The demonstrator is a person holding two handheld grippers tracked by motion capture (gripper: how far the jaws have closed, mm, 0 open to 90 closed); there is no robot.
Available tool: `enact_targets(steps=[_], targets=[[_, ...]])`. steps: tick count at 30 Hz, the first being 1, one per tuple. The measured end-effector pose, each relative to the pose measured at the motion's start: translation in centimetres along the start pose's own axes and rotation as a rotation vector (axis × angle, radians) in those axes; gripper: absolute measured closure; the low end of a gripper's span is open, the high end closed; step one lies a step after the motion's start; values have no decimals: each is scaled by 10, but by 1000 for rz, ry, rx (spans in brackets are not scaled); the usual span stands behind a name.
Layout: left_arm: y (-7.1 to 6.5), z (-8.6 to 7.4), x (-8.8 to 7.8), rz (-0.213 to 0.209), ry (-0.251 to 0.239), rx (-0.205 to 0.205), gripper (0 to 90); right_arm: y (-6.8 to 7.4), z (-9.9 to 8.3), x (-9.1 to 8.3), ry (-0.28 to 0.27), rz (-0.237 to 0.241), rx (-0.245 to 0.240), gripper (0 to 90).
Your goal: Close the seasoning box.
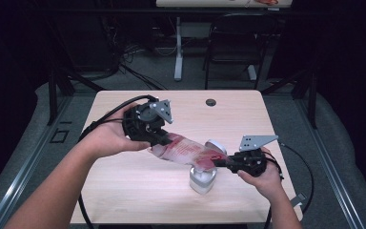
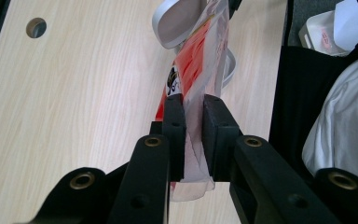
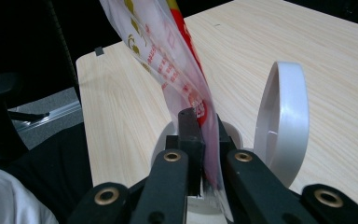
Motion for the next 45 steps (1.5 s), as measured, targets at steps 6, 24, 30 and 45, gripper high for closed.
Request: enact_targets(steps=[6, 24, 30, 45], targets=[[1, 6, 2, -3, -4, 22, 806, 0, -2, -8, -8, -14, 4, 891], [1, 4, 1, -6, 6, 21, 806, 4, -3, -9, 0, -10, 0, 892], [0, 0, -1, 1, 7, 2, 805, 6, -1, -3, 12, 6, -10, 892], [-1, -4, -1, 5, -6, -6, 806, 4, 1, 0, -7, -7, -9, 892]])
Point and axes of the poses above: each handheld gripper's, and its own axes: x roughly forward along the jaws, z roughly out of its top, y roughly to its left, the point moved 5 cm from there along x, roughly forward along the jaws, and after that the axes turned 13 degrees about x, right-handed, at the moved point
